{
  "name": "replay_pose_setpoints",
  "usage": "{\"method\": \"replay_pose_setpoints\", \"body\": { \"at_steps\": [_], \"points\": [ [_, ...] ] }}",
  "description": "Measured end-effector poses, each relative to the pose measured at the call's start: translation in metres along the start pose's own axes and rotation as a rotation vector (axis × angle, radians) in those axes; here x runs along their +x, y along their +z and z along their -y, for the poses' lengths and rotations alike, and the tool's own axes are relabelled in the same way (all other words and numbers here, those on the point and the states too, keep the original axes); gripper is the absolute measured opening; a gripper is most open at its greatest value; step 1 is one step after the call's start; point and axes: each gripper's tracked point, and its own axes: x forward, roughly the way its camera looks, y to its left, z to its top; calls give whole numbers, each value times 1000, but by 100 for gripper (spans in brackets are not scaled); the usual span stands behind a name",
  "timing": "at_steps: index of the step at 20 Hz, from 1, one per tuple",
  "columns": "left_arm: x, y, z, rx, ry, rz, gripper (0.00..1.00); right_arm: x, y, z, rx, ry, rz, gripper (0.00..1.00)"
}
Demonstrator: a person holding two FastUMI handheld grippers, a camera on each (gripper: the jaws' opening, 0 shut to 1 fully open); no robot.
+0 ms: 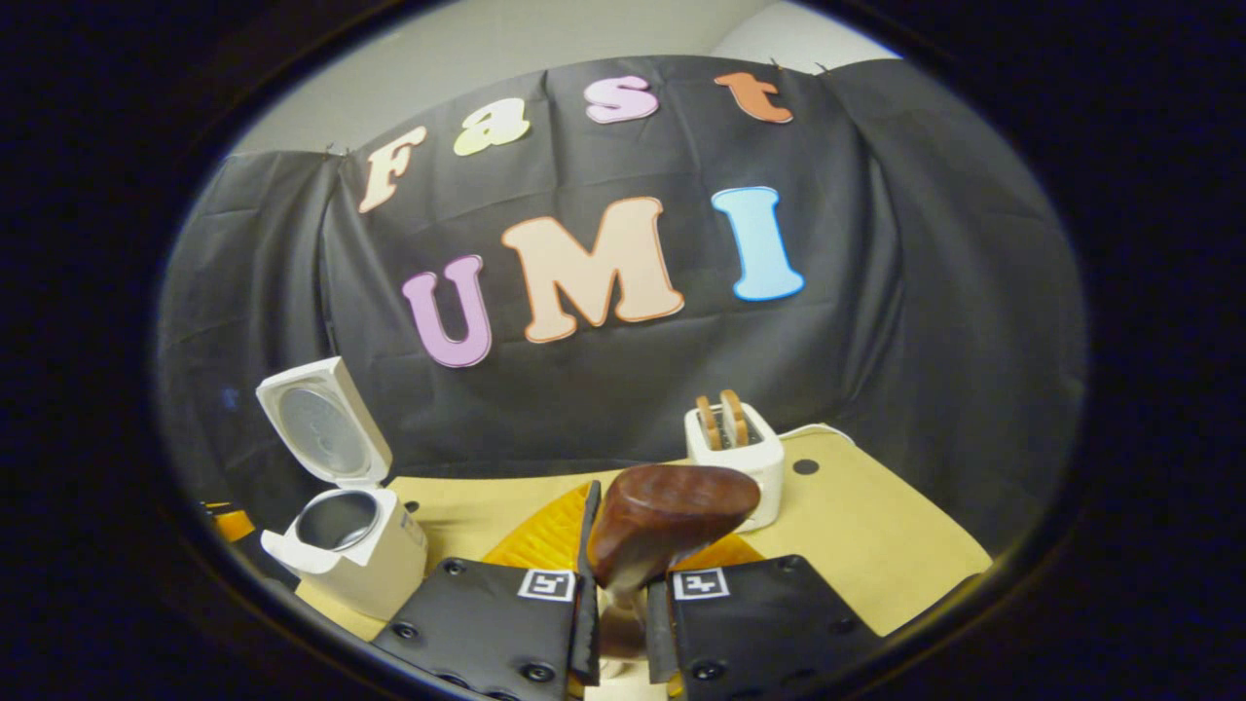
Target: Close the left gripper, press the button to open the rice cooker; take a wooden spoon from the chopstick holder with the right hand, scoop a spoonful of rice and pour it into the rice cooker, then put the wooden spoon back into the chopstick holder.
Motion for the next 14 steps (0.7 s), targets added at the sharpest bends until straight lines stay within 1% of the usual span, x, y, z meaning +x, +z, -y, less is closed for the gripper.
{"method": "replay_pose_setpoints", "body": {
  "at_steps": [2, 4, 9, 12, 14],
  "points": [
    [5, -1, -3, -6, -10, -3, 95, 11, -13, -22, -6, 35, -21, 22],
    [8, -3, -6, -9, -15, -8, 95, 24, -33, -40, -45, 51, -46, 22],
    [14, -10, -14, -17, -16, -30, 95, 53, -96, -69, -242, 71, -118, 22],
    [18, -16, -23, -23, -6, -51, 95, 64, -128, -81, -371, 85, -149, 22],
    [19, -18, -30, -23, 3, -58, 95, 68, -151, -87, -432, 94, -172, 22]
  ]
}}
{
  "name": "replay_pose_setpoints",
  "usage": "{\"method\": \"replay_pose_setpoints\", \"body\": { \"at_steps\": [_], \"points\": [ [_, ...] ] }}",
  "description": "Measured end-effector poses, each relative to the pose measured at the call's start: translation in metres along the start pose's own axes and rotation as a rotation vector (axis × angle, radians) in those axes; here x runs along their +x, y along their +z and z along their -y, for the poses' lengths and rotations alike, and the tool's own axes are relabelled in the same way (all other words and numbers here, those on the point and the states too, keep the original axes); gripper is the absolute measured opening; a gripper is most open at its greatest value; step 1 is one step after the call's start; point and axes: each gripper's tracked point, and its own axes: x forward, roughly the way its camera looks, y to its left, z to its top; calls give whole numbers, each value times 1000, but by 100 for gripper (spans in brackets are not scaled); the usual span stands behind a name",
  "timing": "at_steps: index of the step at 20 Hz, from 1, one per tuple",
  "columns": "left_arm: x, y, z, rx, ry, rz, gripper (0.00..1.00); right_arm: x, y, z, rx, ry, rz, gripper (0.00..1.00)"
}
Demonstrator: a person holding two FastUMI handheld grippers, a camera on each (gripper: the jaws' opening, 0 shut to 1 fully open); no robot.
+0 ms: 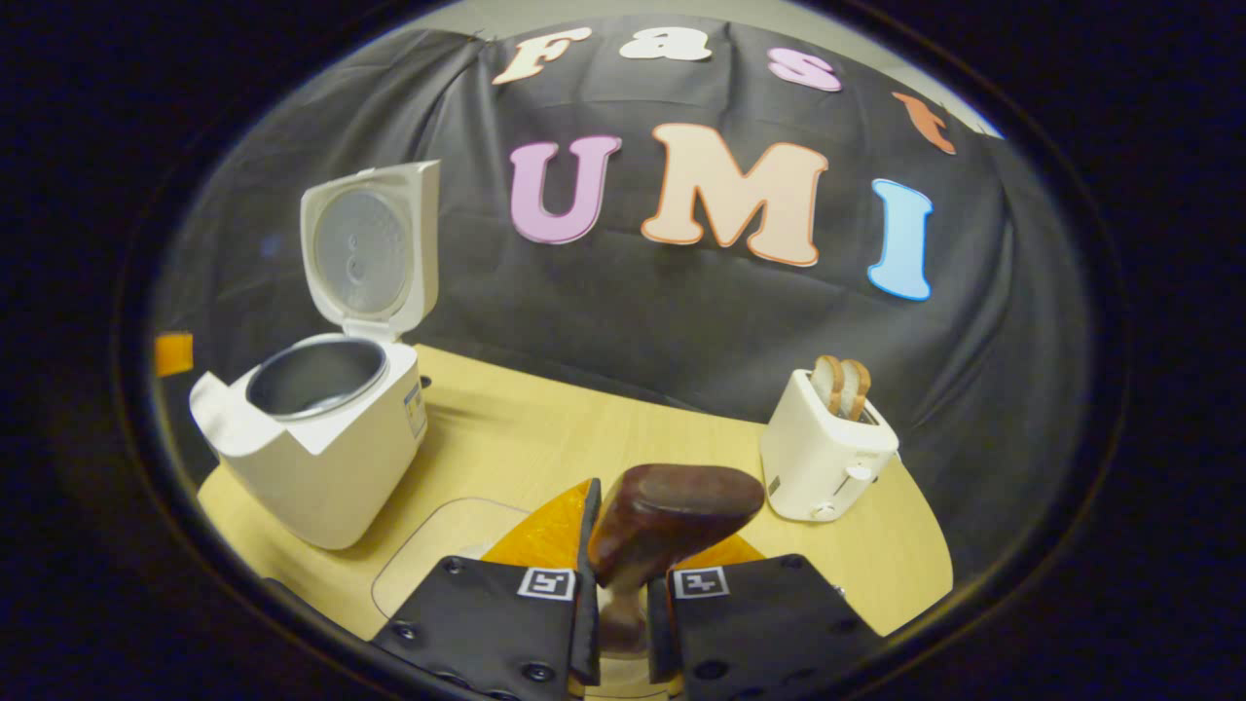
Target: Close the left gripper, press the button to open the rice cooker; take a wooden spoon from the chopstick holder with the right hand, scoop a spoonful of rice and pour it into the rice cooker, then put the wooden spoon back into the chopstick holder.
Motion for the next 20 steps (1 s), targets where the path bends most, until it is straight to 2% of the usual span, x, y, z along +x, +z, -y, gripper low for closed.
{"method": "replay_pose_setpoints", "body": {
  "at_steps": [3, 6, 11, 14, 20],
  "points": [
    [2, -1, -8, -1, 9, -3, 95, 7, -26, -21, -16, 34, -55, 23],
    [5, -2, -12, 2, 15, -10, 95, 7, -46, -45, 72, 77, -110, 22],
    [4, -2, -17, -3, 14, -12, 95, 2, -47, -81, 231, 141, -156, 22],
    [4, -3, -19, -10, 16, -11, 95, 1, -48, -82, 324, 148, -181, 23],
    [0, -4, -22, -15, 19, -10, 95, -1, -53, -58, 589, 146, -229, 22]
  ]
}}
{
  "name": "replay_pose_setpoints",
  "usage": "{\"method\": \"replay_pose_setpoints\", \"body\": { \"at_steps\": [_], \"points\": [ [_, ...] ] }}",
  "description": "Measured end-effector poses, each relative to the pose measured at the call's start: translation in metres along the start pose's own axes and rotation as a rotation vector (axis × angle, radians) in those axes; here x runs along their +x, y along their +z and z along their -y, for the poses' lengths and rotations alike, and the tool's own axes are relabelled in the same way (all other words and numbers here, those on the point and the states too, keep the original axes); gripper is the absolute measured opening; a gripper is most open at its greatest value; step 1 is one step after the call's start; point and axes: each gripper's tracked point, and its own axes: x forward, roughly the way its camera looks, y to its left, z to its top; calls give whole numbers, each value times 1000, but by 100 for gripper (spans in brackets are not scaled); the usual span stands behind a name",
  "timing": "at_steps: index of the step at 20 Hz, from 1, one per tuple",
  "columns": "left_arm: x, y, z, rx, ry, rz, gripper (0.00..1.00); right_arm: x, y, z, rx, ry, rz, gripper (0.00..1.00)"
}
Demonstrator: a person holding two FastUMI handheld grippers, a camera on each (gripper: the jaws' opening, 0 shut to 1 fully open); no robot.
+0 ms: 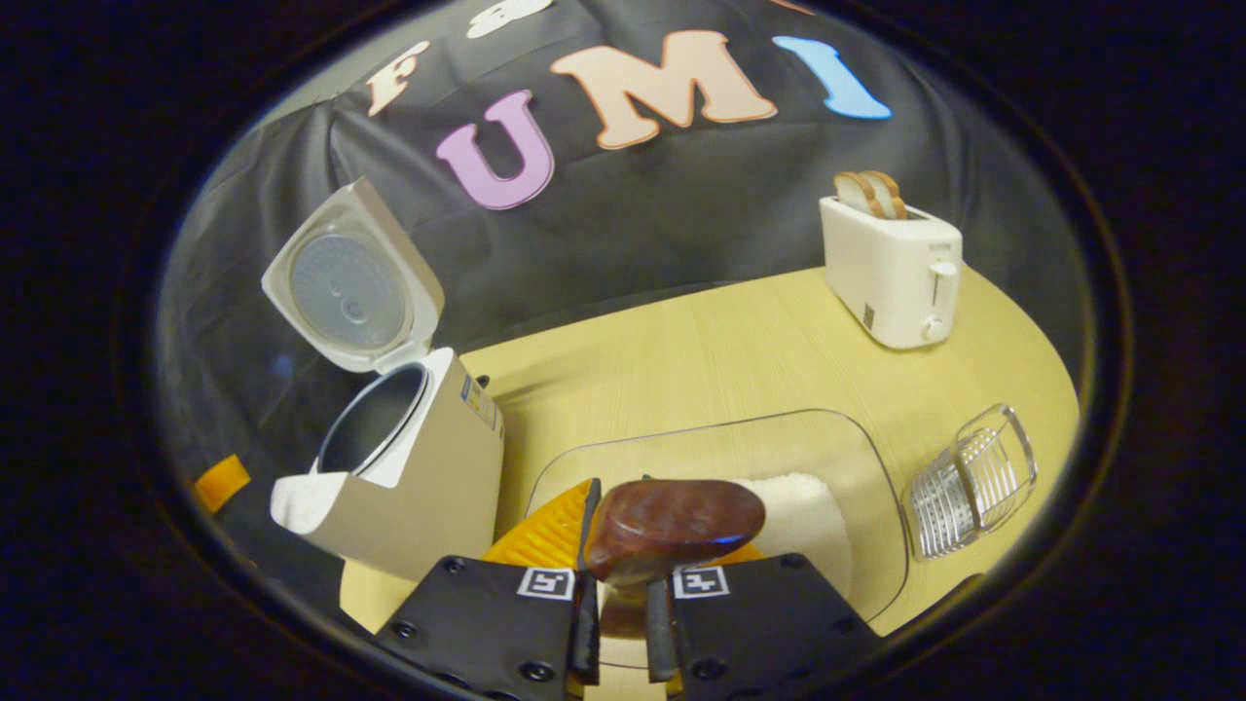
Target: Close the left gripper, press the button to open the rice cooker; take a wooden spoon from the chopstick holder with the right hand, scoop a spoonful of rice and pour it into the rice cooker, then put the wooden spoon back into the chopstick holder.
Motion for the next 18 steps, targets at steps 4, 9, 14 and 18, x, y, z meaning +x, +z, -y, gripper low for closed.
{"method": "replay_pose_setpoints", "body": {
  "at_steps": [4, 9, 14, 18],
  "points": [
    [0, -1, 4, -7, -13, -7, 95, -8, 9, 8, 158, 36, 5, 22],
    [-2, 1, 13, 3, -39, 2, 95, -21, 30, 13, 359, 109, 43, 22],
    [-3, 5, 23, 12, -69, 10, 95, -40, 61, 16, 484, 160, 113, 21],
    [-4, 6, 28, 18, -93, 12, 95, -58, 81, 1, 613, 231, 127, 23]
  ]
}}
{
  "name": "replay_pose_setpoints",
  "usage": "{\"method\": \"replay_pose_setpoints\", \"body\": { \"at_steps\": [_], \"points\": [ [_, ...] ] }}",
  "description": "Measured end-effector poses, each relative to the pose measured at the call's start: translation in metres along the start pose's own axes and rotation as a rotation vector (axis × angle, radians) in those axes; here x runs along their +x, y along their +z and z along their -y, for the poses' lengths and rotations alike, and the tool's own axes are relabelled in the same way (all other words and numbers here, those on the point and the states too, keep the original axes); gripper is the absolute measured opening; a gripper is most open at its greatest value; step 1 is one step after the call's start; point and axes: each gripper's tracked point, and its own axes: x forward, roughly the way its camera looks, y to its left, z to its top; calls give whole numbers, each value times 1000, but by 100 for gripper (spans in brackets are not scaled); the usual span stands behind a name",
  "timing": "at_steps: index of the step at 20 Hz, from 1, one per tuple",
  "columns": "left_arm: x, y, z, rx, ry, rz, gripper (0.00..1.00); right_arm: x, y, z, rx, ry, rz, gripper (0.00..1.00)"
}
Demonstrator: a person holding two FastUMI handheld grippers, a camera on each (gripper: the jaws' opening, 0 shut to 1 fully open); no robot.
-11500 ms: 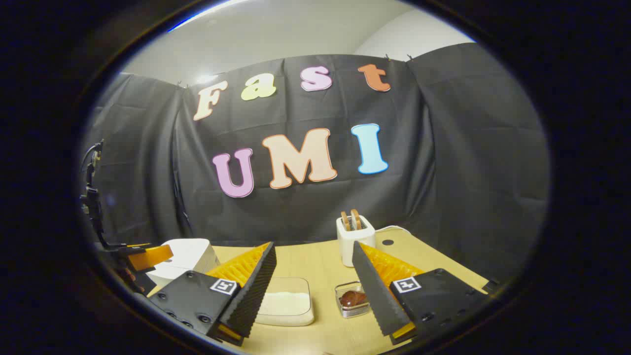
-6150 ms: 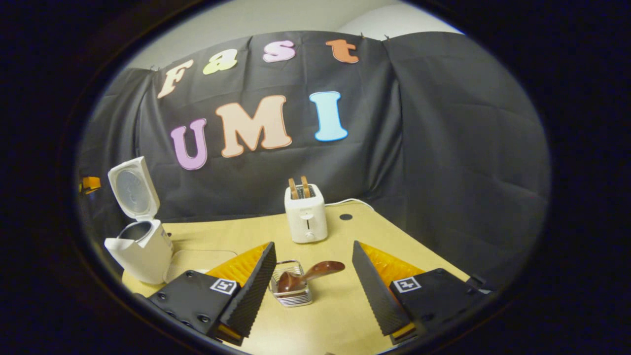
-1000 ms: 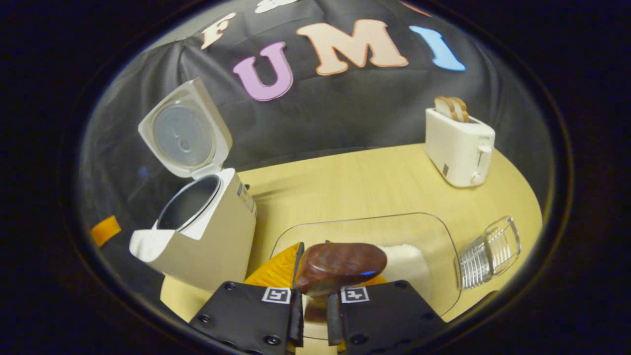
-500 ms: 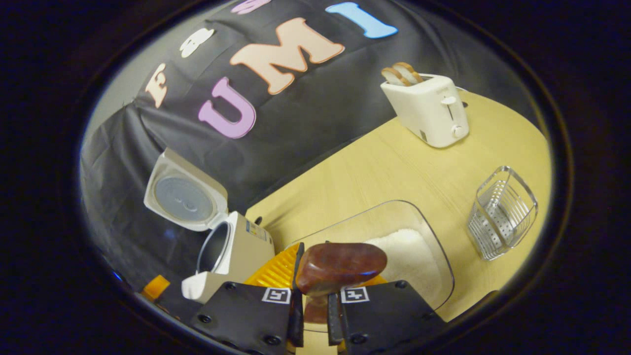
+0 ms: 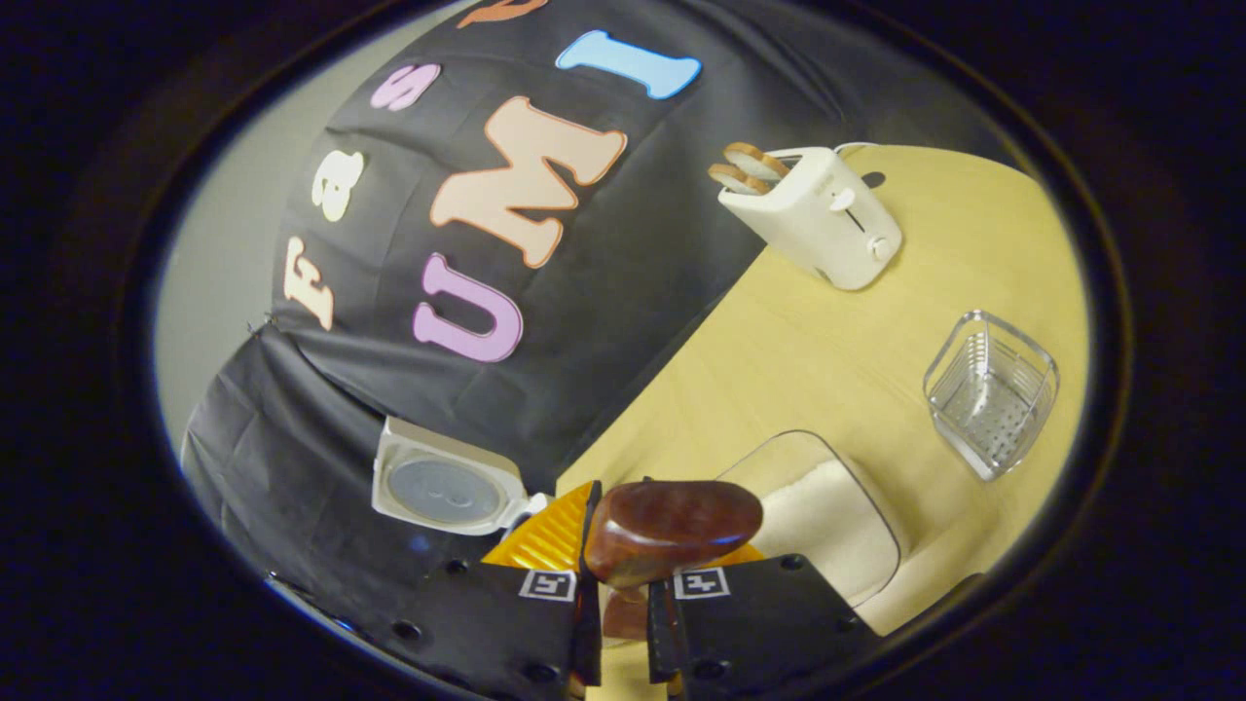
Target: Close the left gripper, press the button to open the rice cooker; take a wooden spoon from the chopstick holder with the right hand, scoop a spoonful of rice and pour it into the rice cooker, then put the wooden spoon back into the chopstick holder.
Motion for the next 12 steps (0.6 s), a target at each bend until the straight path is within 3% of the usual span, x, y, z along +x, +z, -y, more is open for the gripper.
{"method": "replay_pose_setpoints", "body": {
  "at_steps": [4, 12],
  "points": [
    [0, 2, 2, 8, -19, 4, 94, -3, 9, -39, 76, 76, 8, 21],
    [-4, 1, -6, -30, -42, 9, 95, 27, -7, -129, -53, 168, -17, 20]
  ]
}}
